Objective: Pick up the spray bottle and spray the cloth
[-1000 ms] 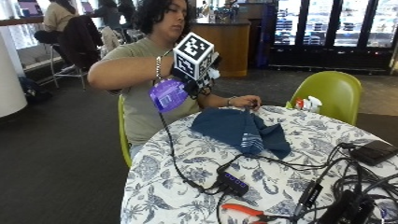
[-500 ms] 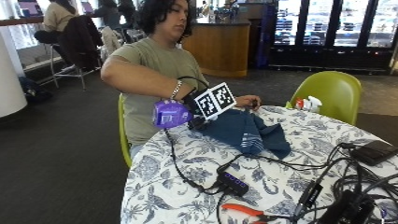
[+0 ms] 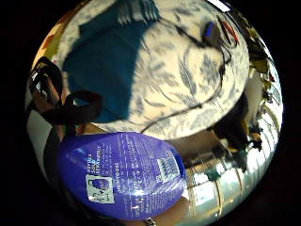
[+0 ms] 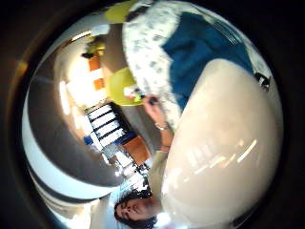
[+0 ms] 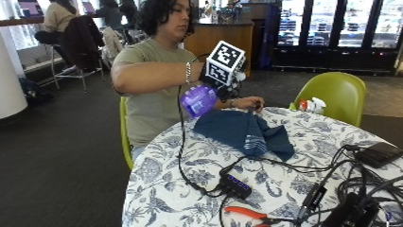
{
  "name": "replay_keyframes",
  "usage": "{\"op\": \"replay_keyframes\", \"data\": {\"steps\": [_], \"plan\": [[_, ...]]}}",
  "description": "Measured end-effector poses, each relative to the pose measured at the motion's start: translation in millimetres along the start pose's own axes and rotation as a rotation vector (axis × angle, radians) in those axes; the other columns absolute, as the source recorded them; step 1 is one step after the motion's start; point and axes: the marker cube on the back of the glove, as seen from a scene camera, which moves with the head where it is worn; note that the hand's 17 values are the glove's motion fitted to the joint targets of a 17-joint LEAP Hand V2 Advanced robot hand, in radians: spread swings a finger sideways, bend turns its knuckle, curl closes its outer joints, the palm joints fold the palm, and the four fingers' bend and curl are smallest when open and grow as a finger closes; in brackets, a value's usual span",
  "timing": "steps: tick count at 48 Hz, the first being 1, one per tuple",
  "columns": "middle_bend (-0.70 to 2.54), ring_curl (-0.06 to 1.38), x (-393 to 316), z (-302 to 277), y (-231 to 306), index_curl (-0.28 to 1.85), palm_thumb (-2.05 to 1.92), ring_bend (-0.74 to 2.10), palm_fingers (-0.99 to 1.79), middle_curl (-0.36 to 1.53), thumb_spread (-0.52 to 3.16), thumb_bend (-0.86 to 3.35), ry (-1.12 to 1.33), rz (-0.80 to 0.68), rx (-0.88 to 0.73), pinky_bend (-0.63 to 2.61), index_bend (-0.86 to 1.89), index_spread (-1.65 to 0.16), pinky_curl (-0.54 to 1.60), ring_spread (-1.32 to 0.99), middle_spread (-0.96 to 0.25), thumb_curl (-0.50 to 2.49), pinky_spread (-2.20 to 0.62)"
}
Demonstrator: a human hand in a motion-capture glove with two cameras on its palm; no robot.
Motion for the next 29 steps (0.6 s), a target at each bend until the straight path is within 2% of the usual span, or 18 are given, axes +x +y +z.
{"op": "replay_keyframes", "data": {"steps": [6,14,21,29], "plan": [[0.58,0.48,-49,-18,-12,0.59,0.99,0.58,1.33,0.53,0.27,-0.03,-0.254,-0.238,0.161,0.43,0.31,-0.28,0.43,-0.15,-0.18,0.77,-0.23],[0.58,0.48,-105,14,-41,0.59,0.98,0.58,1.33,0.53,0.27,-0.03,-0.663,-0.506,0.355,0.43,0.30,-0.28,0.43,-0.15,-0.18,0.78,-0.24],[0.58,0.48,-139,70,-70,0.60,0.98,0.59,1.33,0.53,0.28,-0.03,-0.825,-0.628,0.443,0.43,0.30,-0.28,0.43,-0.15,-0.17,0.78,-0.24],[0.58,0.49,-154,97,-115,0.60,0.98,0.59,1.33,0.53,0.28,-0.03,-0.790,-0.660,0.587,0.44,0.29,-0.28,0.43,-0.15,-0.17,0.78,-0.24]]}}
